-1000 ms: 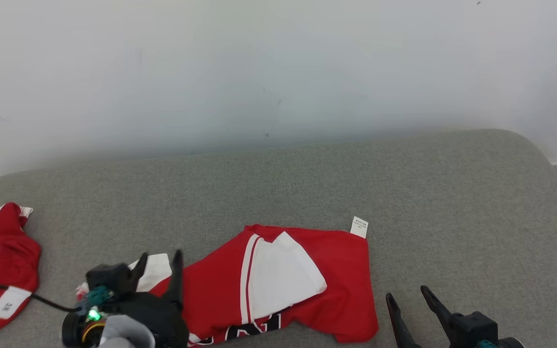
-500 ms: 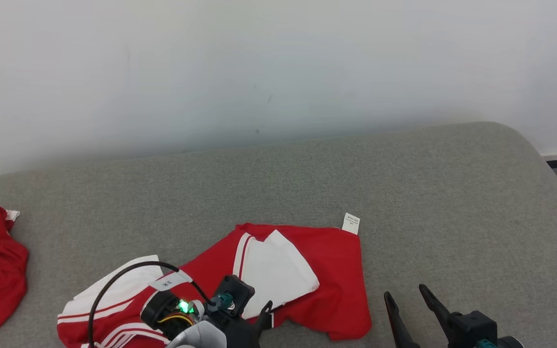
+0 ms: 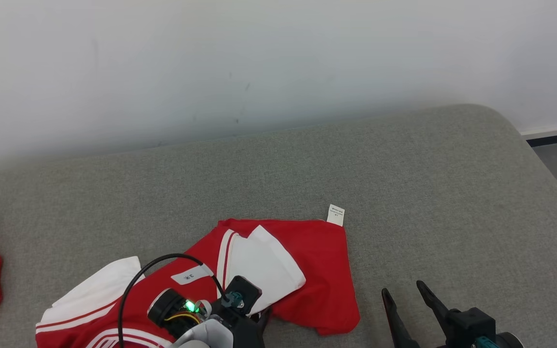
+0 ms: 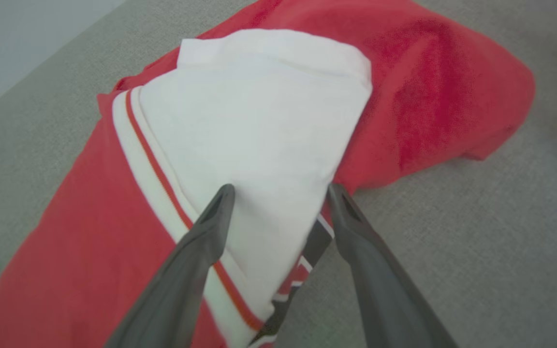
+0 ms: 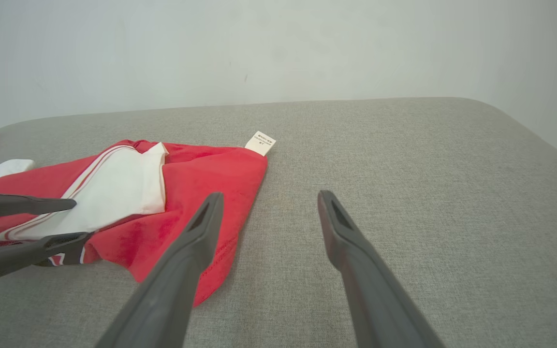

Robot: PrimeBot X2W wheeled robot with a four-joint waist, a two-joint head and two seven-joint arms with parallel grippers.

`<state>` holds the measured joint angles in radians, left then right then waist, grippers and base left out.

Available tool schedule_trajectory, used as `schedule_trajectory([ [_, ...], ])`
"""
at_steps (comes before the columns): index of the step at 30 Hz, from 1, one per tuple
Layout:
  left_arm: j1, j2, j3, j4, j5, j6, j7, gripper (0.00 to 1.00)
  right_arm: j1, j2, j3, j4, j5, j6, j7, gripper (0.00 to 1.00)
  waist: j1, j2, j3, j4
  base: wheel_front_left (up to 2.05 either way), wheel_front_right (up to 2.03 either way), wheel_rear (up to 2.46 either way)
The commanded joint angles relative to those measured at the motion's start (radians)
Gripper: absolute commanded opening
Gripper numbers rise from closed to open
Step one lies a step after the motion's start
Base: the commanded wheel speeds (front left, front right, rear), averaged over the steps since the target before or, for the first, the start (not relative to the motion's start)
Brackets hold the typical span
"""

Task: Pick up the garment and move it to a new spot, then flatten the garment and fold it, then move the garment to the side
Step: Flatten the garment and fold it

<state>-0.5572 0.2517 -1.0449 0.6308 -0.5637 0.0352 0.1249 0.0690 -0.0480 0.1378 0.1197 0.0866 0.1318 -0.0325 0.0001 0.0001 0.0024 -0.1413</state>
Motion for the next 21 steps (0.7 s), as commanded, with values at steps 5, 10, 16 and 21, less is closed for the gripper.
schedule_trajectory([
  [5, -0.023, -0.031, -0.005, 0.011, -0.018, -0.012, -0.010, 1.00, 0.002, 0.000, -0.005, 0.004, 0.007, -0.002, -0.005, 1.00, -0.0001, -0.0001, 0.001, -0.005, 0.00, 0.00, 0.00],
  [10, -0.041, -0.042, -0.007, 0.043, -0.004, 0.004, -0.019, 1.00, -0.006, 0.000, 0.002, 0.006, 0.009, -0.002, -0.008, 1.00, -0.0001, -0.0001, 0.002, -0.009, 0.00, 0.00, 0.00],
  [16, -0.057, -0.059, -0.014, 0.095, -0.005, -0.002, -0.028, 0.62, -0.007, 0.000, 0.005, 0.010, 0.006, -0.002, -0.011, 1.00, -0.0001, -0.0001, 0.002, -0.015, 0.00, 0.00, 0.00],
  [21, -0.059, -0.075, -0.013, 0.112, -0.020, -0.014, -0.046, 0.00, -0.007, 0.000, 0.001, 0.013, 0.007, -0.002, -0.011, 1.00, -0.0001, -0.0001, 0.003, -0.014, 0.00, 0.00, 0.00],
])
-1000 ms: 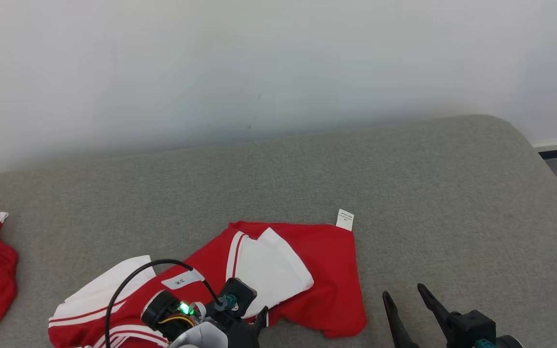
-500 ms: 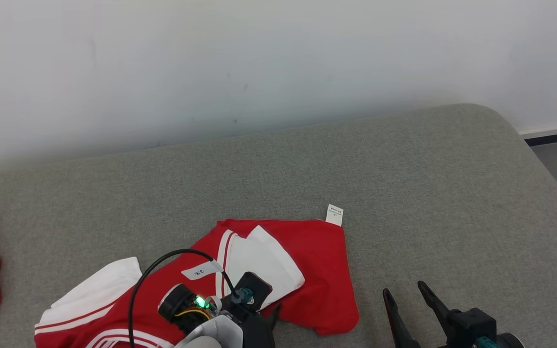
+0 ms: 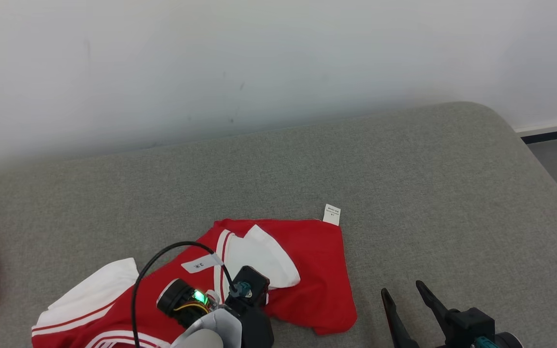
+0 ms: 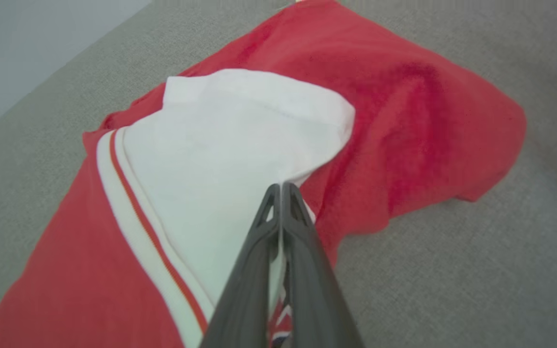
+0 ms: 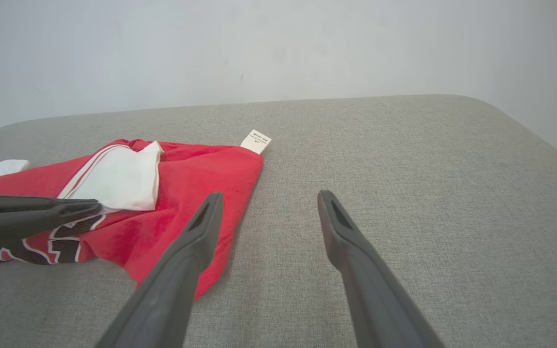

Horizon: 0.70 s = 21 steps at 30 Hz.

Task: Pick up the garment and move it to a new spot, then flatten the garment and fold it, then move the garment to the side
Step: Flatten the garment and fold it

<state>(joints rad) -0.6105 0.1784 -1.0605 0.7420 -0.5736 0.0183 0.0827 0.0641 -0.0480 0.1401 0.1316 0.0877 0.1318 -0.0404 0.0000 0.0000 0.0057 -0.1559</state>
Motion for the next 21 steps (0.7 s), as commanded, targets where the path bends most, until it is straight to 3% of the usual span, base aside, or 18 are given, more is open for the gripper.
schedule_trajectory([
  [1, -0.006, -0.005, 0.012, -0.005, -0.019, 0.009, -0.017, 0.00, -0.002, 0.000, -0.003, 0.001, 0.007, -0.002, -0.004, 1.00, 0.0000, 0.0000, -0.001, 0.002, 0.00, 0.00, 0.00],
  [4, 0.010, 0.004, 0.065, -0.034, -0.050, 0.042, -0.068, 0.00, 0.000, 0.000, -0.004, 0.002, 0.008, -0.002, -0.004, 1.00, 0.0000, 0.0000, -0.004, 0.006, 0.00, 0.00, 0.00],
  [7, 0.044, 0.046, 0.139, -0.085, -0.092, 0.103, -0.116, 0.00, 0.006, 0.000, -0.012, 0.003, 0.009, -0.002, -0.005, 1.00, 0.0000, 0.0000, -0.012, 0.014, 0.00, 0.00, 0.00],
  [13, 0.160, 0.203, 0.256, -0.228, -0.151, 0.257, -0.112, 0.00, 0.018, 0.000, -0.023, 0.004, 0.008, -0.002, -0.005, 1.00, 0.0000, 0.0000, -0.026, 0.051, 0.00, 0.00, 0.00],
  [17, 0.248, 0.307, 0.308, -0.316, -0.187, 0.324, -0.091, 0.00, 0.012, 0.000, -0.020, 0.006, 0.008, -0.002, -0.007, 1.00, 0.0000, 0.0000, -0.028, 0.073, 0.00, 0.00, 0.00],
  [21, 0.309, 0.351, 0.334, -0.372, -0.206, 0.374, -0.074, 0.00, 0.011, 0.000, -0.018, 0.008, 0.006, -0.002, -0.008, 1.00, 0.0000, 0.0000, -0.030, 0.086, 0.00, 0.00, 0.00],
])
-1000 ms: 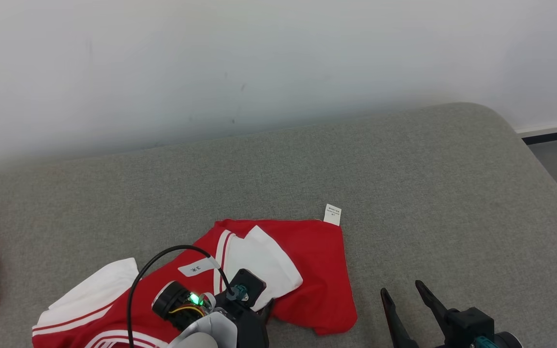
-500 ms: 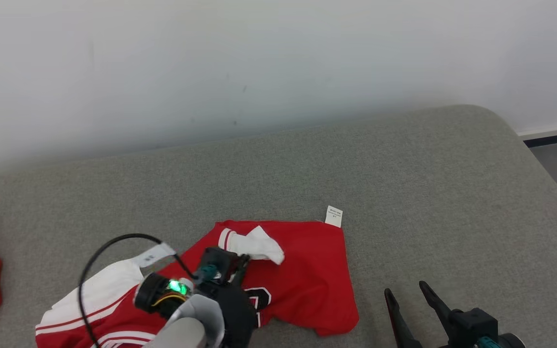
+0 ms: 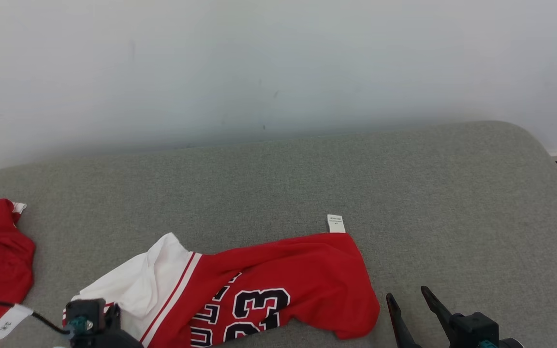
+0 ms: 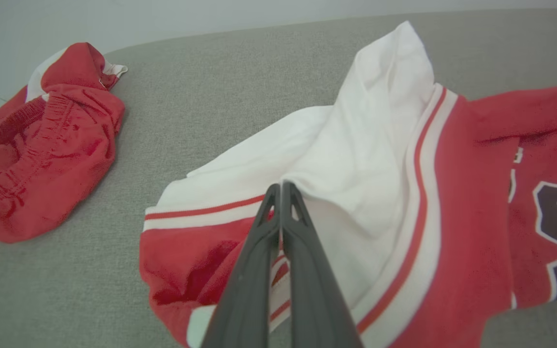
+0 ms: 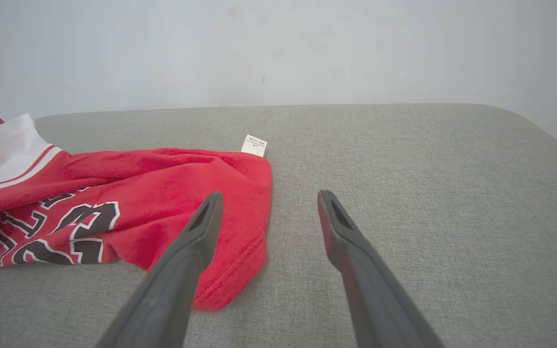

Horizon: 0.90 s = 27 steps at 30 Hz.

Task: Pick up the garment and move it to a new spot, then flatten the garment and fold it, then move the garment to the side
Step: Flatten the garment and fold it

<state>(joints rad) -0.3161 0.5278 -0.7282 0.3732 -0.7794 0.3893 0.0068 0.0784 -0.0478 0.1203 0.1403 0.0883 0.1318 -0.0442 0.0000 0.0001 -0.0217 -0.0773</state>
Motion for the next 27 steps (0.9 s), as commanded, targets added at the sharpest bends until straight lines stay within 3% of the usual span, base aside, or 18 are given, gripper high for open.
schedule_trajectory([
  [1, 0.039, 0.016, 0.008, -0.020, -0.009, 0.015, 0.007, 0.00, -0.004, 0.000, 0.003, 0.001, 0.004, -0.002, -0.004, 1.00, 0.0000, -0.0001, -0.003, 0.009, 0.00, 0.00, 0.00],
  [18, 0.291, 0.092, 0.073, -0.196, -0.072, 0.205, 0.000, 0.00, 0.002, 0.000, 0.004, 0.008, -0.014, -0.002, 0.007, 1.00, 0.0000, -0.0001, -0.026, 0.021, 0.00, 0.00, 0.00],
  [24, 0.324, 0.102, 0.045, -0.204, -0.073, 0.228, 0.040, 0.00, 0.001, -0.001, 0.008, 0.013, -0.010, -0.002, 0.013, 1.00, 0.0000, -0.0001, -0.029, 0.020, 0.00, 0.00, 0.00],
  [26, 0.331, 0.088, 0.037, -0.220, -0.075, 0.216, 0.034, 0.00, 0.001, 0.000, 0.001, 0.016, -0.012, -0.002, 0.018, 1.00, 0.0000, -0.0001, -0.029, 0.022, 0.00, 0.00, 0.00],
  [27, 0.326, 0.079, 0.039, -0.231, -0.069, 0.213, 0.016, 0.29, 0.001, 0.000, -0.002, 0.016, -0.014, -0.002, 0.020, 1.00, 0.0000, -0.0001, -0.028, 0.025, 0.00, 0.00, 0.00],
])
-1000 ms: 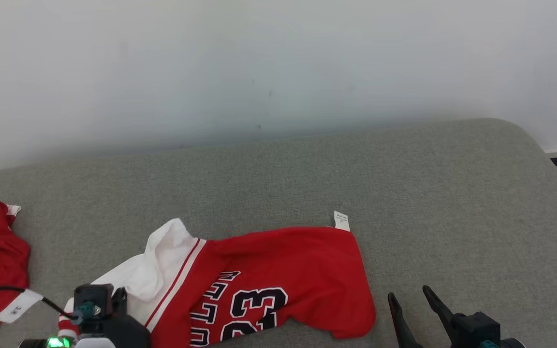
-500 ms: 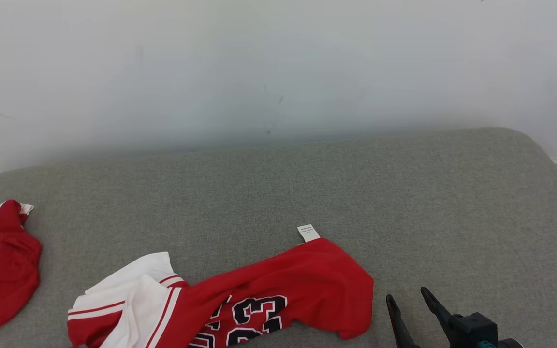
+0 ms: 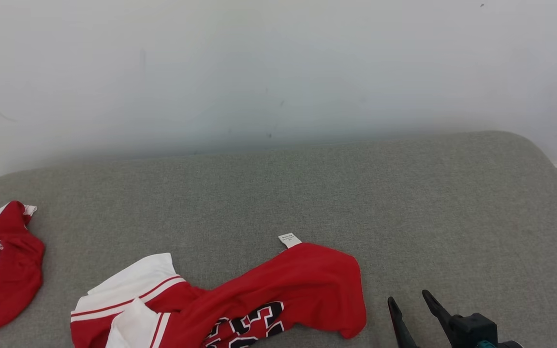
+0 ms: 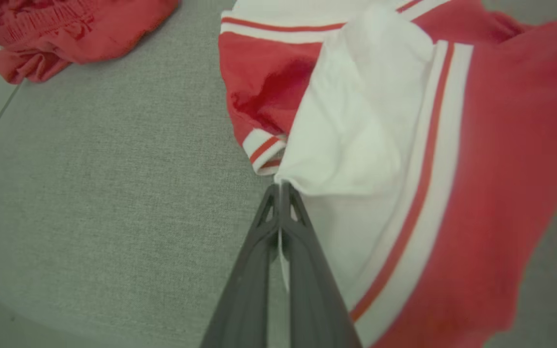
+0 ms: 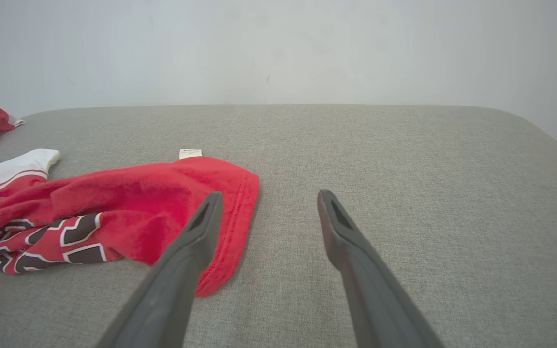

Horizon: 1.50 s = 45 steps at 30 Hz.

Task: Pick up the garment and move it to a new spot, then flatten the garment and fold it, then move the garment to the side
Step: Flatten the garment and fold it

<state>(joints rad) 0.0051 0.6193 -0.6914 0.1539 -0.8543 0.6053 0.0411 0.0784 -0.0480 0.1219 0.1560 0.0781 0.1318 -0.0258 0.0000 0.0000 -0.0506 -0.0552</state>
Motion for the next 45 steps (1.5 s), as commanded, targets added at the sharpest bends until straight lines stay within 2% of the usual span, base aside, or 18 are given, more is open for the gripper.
schedule_trajectory([
  [1, -0.004, -0.019, 0.007, -0.021, 0.014, -0.003, -0.038, 1.00, 0.001, 0.000, -0.007, 0.002, -0.005, -0.002, 0.004, 1.00, 0.0000, 0.0000, 0.002, 0.006, 0.00, 0.00, 0.00],
  [6, -0.040, -0.050, 0.007, -0.067, 0.042, -0.004, -0.091, 1.00, -0.019, 0.000, -0.017, 0.009, 0.019, -0.002, 0.032, 1.00, 0.0000, 0.0000, -0.001, 0.029, 0.00, 0.00, 0.00],
  [10, -0.053, -0.081, 0.039, -0.146, 0.062, 0.004, -0.192, 1.00, -0.055, 0.000, -0.033, 0.023, 0.038, -0.002, 0.104, 1.00, 0.0000, 0.0000, -0.006, 0.065, 0.00, 0.00, 0.00],
  [13, -0.058, -0.091, 0.065, -0.187, 0.063, -0.022, -0.248, 1.00, -0.088, -0.001, -0.052, 0.038, 0.045, -0.002, 0.163, 1.00, 0.0000, 0.0000, -0.008, 0.088, 0.00, 0.00, 0.00],
  [17, -0.046, -0.128, 0.078, -0.251, 0.100, -0.107, -0.299, 1.00, -0.165, 0.000, -0.101, 0.089, 0.047, -0.002, 0.317, 1.00, 0.0000, 0.0000, -0.007, 0.148, 0.00, 0.00, 0.00],
  [22, -0.032, -0.192, 0.099, -0.293, 0.183, -0.194, -0.307, 1.00, -0.264, -0.001, -0.165, 0.194, 0.068, -0.002, 0.455, 1.00, 0.0000, 0.0000, -0.001, 0.235, 0.00, 0.00, 0.00],
  [26, -0.015, -0.232, 0.098, -0.295, 0.242, -0.248, -0.307, 1.00, -0.338, 0.000, -0.237, 0.303, 0.059, -0.002, 0.499, 1.00, 0.0000, 0.0000, 0.013, 0.296, 0.00, 0.00, 0.00],
  [32, -0.006, -0.261, 0.102, -0.266, 0.280, -0.287, -0.307, 1.00, -0.421, 0.000, -0.300, 0.451, 0.035, -0.002, 0.496, 1.00, 0.0000, 0.0000, 0.037, 0.356, 0.00, 0.00, 0.00],
  [41, -0.015, -0.286, 0.119, -0.223, 0.287, -0.324, -0.307, 1.00, -0.464, 0.001, -0.353, 0.598, -0.019, -0.002, 0.513, 1.00, 0.0000, 0.0000, 0.062, 0.378, 0.00, 0.00, 0.00],
  [42, -0.018, -0.288, 0.122, -0.217, 0.288, -0.330, -0.307, 1.00, -0.467, 0.001, -0.355, 0.607, -0.022, -0.002, 0.506, 0.42, 0.0000, 0.0000, 0.063, 0.377, 0.00, 0.00, 0.00],
  [43, -0.019, -0.291, 0.126, -0.212, 0.289, -0.333, -0.307, 1.00, -0.473, 0.001, -0.353, 0.612, -0.031, -0.002, 0.494, 0.08, 0.0000, 0.0000, 0.064, 0.375, 0.00, 0.00, 0.00],
  [44, -0.020, -0.293, 0.131, -0.208, 0.290, -0.339, -0.307, 1.00, -0.479, 0.002, -0.349, 0.618, -0.033, -0.002, 0.485, 0.00, 0.0000, 0.0000, 0.065, 0.373, 0.00, 0.00, 0.00],
  [45, -0.020, -0.295, 0.135, -0.202, 0.292, -0.342, -0.307, 1.00, -0.487, 0.002, -0.345, 0.621, -0.037, -0.002, 0.474, 0.00, 0.0000, 0.0000, 0.065, 0.370, 0.00, 0.00, 0.00],
])
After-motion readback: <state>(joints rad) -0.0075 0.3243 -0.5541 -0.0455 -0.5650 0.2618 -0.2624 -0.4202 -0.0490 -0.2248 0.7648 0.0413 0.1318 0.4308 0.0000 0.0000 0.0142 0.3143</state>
